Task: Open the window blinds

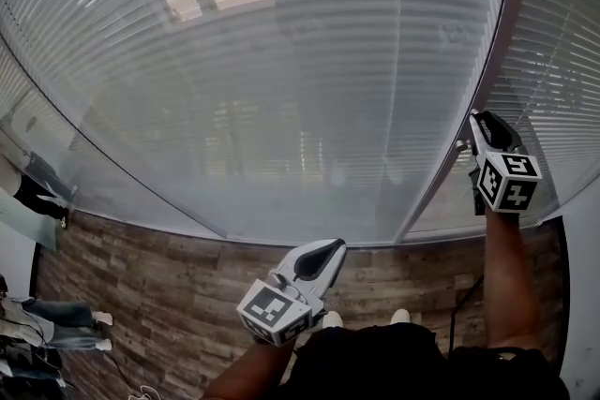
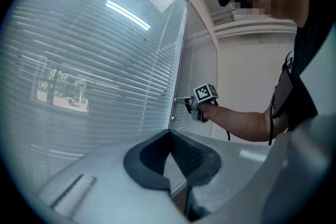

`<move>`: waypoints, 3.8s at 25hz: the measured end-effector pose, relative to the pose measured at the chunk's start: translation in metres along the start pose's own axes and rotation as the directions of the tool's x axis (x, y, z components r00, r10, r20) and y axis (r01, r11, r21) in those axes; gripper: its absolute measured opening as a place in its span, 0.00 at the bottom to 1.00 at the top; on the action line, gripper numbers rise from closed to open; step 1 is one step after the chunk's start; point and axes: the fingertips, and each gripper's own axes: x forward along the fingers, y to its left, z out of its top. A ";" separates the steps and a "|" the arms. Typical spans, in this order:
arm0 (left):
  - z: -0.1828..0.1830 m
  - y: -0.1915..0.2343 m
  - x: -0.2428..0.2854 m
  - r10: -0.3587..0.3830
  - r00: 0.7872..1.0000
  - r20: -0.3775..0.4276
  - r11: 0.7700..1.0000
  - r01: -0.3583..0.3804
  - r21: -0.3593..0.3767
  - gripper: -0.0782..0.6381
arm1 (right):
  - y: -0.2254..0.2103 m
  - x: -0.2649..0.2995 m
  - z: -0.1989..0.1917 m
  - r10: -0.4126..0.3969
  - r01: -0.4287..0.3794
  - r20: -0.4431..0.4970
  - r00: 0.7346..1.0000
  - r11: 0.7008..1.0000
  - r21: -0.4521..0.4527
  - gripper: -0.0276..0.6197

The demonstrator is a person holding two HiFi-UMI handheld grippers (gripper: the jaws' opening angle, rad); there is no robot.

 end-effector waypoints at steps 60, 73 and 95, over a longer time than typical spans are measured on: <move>0.005 -0.008 0.008 -0.023 1.000 -0.010 1.000 0.023 0.016 0.11 | 0.007 0.004 -0.007 -0.207 0.109 -0.045 0.977 0.676 -0.729 0.27; 0.003 -0.010 0.004 -0.019 1.000 -0.006 1.000 0.019 0.015 0.11 | 0.015 -0.005 -0.004 -0.177 0.139 0.023 0.984 0.679 -0.721 0.28; -0.002 -0.013 -0.003 -0.030 1.000 -0.005 0.999 0.031 0.017 0.11 | 0.008 -0.004 -0.010 -0.026 0.015 -0.065 0.998 0.984 -0.175 0.27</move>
